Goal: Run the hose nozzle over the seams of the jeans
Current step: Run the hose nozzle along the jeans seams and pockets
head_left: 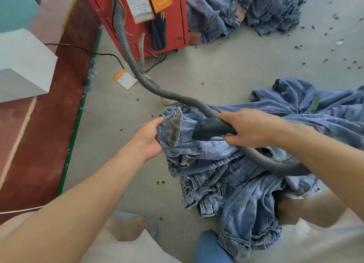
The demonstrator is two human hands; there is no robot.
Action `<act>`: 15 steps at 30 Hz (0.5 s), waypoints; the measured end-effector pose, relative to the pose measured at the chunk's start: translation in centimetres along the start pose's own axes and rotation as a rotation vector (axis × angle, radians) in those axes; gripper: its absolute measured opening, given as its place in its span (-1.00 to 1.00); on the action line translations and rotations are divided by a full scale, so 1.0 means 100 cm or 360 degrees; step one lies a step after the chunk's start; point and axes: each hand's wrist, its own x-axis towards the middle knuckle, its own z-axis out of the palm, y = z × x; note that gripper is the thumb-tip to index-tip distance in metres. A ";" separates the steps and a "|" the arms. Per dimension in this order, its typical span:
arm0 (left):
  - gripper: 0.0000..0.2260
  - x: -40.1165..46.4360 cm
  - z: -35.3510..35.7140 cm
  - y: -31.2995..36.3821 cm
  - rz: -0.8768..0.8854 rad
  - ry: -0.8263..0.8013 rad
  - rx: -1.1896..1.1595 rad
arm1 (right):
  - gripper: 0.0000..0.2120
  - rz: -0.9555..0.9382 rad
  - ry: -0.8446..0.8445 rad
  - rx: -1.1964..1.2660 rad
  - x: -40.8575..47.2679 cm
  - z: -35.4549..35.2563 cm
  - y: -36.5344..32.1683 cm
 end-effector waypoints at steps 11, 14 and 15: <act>-0.72 0.005 -0.004 -0.005 -0.0032 0.0103 0.0024 | -0.79 0.0093 -0.0226 -0.0139 -0.008 -0.008 0.030; -0.73 0.005 -0.003 -0.003 -0.0035 0.0093 0.0032 | -0.75 0.0051 -0.0295 -0.0182 -0.003 -0.009 0.021; -0.71 0.005 -0.003 -0.001 -0.0030 0.0098 0.0017 | -0.75 0.0038 -0.0344 -0.0186 -0.003 -0.007 0.017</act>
